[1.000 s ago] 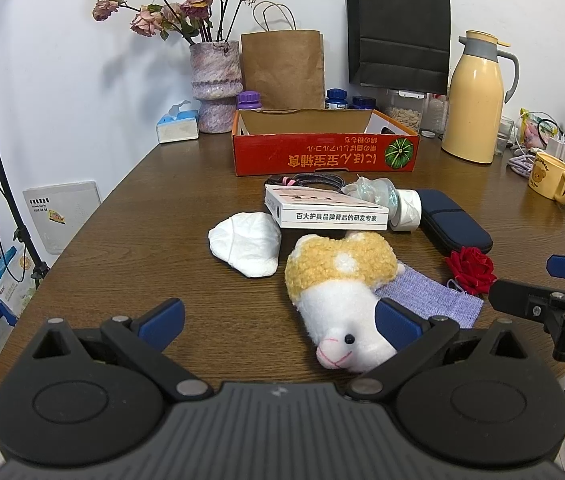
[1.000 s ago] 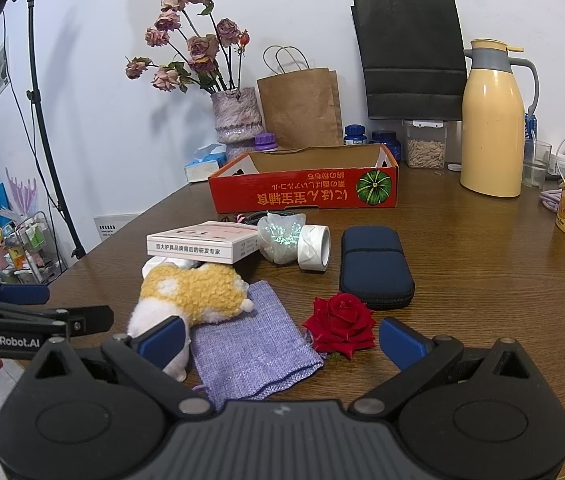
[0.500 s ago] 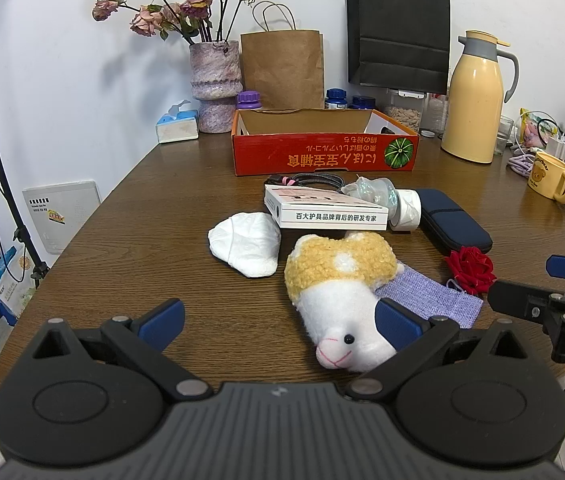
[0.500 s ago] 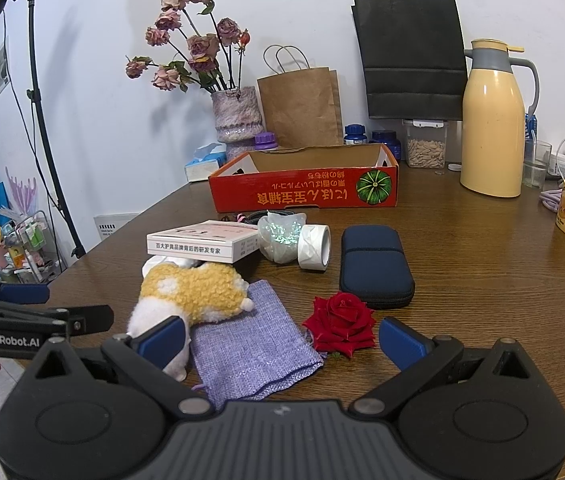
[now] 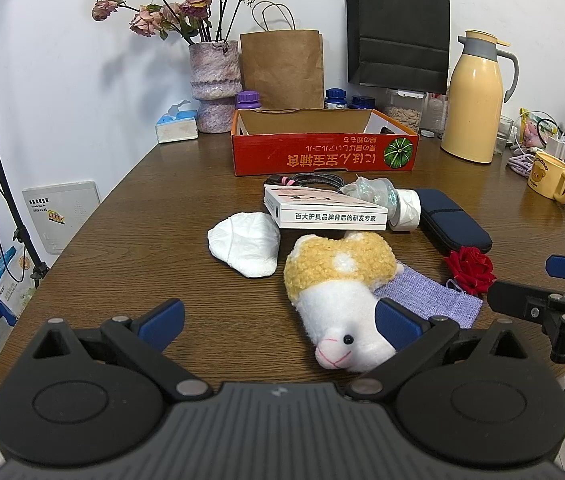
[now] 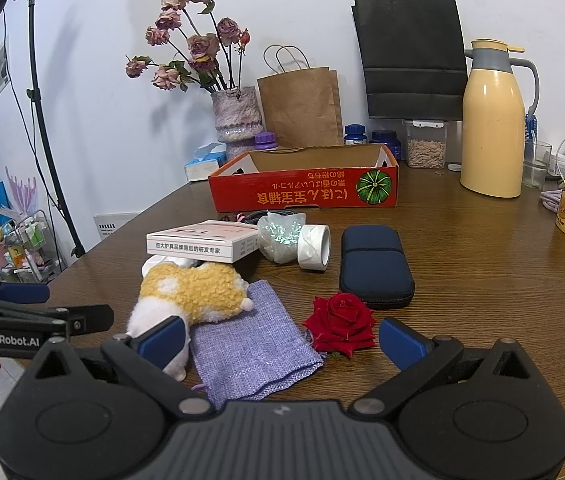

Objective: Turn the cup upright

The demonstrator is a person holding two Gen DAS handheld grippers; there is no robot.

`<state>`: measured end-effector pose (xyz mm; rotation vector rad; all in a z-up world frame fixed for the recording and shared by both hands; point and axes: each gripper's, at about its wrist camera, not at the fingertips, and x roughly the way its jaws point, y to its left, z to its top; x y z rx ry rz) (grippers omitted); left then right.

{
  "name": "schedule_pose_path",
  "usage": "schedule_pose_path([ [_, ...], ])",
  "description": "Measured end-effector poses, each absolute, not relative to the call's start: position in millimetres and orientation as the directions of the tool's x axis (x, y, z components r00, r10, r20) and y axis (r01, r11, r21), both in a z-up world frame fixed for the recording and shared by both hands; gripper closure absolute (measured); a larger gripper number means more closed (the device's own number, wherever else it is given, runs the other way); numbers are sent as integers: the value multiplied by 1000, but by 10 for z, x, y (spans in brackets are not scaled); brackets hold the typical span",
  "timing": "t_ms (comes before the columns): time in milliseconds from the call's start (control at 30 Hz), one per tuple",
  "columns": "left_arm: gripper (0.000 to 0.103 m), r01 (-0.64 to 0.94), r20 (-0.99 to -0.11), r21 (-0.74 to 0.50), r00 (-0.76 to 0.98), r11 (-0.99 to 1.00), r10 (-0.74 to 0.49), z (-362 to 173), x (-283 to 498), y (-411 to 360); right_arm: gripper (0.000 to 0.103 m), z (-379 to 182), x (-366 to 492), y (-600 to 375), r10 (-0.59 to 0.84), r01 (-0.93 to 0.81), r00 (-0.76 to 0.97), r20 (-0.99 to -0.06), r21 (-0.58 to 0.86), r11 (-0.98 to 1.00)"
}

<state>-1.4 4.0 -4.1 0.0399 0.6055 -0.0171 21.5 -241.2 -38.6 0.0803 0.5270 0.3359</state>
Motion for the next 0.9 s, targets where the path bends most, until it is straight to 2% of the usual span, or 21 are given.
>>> schedule_pose_path([
  [900,0,28,-573,30,819,999,-6,-66,-14,23,0,-387,218,-2414,333,-293,810,-482,159,943],
])
